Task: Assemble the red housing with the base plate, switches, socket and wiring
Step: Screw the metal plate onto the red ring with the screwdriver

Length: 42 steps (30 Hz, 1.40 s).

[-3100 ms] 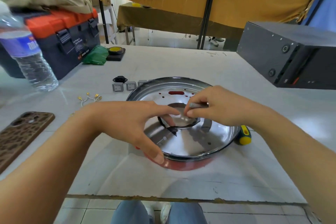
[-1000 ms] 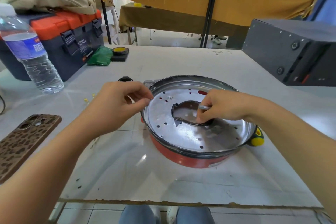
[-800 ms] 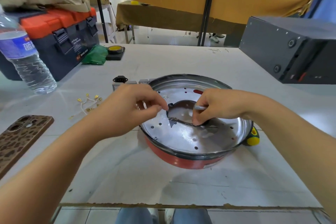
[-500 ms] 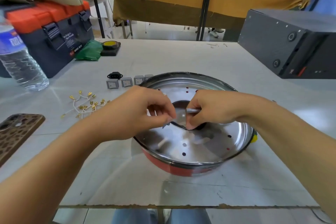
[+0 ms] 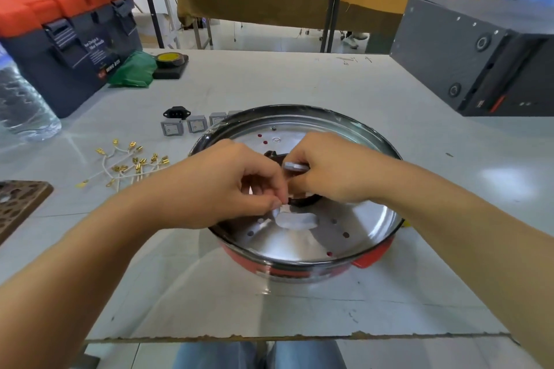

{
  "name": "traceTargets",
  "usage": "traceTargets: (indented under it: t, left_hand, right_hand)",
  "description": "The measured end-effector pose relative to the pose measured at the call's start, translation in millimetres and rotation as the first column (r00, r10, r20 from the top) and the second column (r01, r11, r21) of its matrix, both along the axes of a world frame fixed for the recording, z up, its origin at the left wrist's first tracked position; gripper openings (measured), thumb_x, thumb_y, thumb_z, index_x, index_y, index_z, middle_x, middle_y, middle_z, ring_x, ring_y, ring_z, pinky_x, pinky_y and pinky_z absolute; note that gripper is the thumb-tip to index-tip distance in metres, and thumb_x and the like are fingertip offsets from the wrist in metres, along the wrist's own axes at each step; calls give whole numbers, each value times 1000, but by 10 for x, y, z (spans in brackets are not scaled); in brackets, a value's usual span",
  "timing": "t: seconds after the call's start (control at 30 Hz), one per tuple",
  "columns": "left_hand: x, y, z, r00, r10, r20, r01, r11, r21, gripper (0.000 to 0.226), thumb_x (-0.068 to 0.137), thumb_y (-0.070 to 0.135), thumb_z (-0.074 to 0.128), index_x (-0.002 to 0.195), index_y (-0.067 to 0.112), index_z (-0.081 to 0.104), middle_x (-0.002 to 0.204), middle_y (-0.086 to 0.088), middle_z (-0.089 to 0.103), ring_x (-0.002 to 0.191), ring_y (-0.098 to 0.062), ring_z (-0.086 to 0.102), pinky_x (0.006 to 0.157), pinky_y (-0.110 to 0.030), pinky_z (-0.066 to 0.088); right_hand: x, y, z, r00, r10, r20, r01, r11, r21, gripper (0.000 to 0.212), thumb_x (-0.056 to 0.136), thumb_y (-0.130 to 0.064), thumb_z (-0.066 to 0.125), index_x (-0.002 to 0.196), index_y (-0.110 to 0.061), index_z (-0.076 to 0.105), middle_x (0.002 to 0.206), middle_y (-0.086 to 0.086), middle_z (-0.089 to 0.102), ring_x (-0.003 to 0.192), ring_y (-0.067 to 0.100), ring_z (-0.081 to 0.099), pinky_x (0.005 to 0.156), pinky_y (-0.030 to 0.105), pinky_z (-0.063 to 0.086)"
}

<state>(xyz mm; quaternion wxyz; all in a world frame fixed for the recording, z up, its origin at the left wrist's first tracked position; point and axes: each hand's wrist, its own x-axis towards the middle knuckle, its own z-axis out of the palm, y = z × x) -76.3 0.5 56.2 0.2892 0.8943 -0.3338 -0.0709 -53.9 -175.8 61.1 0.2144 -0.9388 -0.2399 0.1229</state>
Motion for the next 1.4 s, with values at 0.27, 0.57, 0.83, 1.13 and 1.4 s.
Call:
traceTargets:
  t: [0.27,0.57,0.83,1.13,1.4]
  left_hand:
    - [-11,-85,16,999,-40,-35,39,999,-11,13,78,18,70,79,31,72,66,18,66,67,0,60,57,-2,37]
    - [-54,-203,24,979,-148,-143,147,989,-20,12,80,21,72,78,33,71,67,20,66,66,1,62,63,-5,41]
    - [-44,-175,17,963,-181,-200,190,981,30,11,81,21,71,87,30,74,75,11,68,74,-8,64,70,-23,50]
    - [-24,-148,9,964,-195,-183,205,978,39,7,81,25,72,85,30,73,78,10,70,76,-8,65,71,-29,51]
    - [-34,-164,-3,965,-181,-188,189,982,23,7,80,25,71,85,30,73,77,9,70,75,-8,65,72,-29,51]
  right_hand:
    - [75,-232,117,988,98,-123,-109,990,-86,12,82,-24,70,72,-31,70,70,-8,65,63,7,52,63,25,42]
    - [120,-229,8,984,35,-175,-41,999,-30,33,80,-19,71,50,-26,56,42,-16,48,44,1,43,44,8,31]
    - [103,-192,-42,990,-23,-140,29,999,39,14,79,-23,71,66,-23,67,72,3,62,69,14,52,64,28,40]
    - [125,-197,-50,988,-30,-151,36,999,35,10,79,-24,72,70,-22,69,78,5,67,70,13,55,66,28,43]
    - [116,-204,-44,987,-33,-159,38,999,29,12,80,-25,71,68,-23,67,68,-5,60,65,10,52,62,24,40]
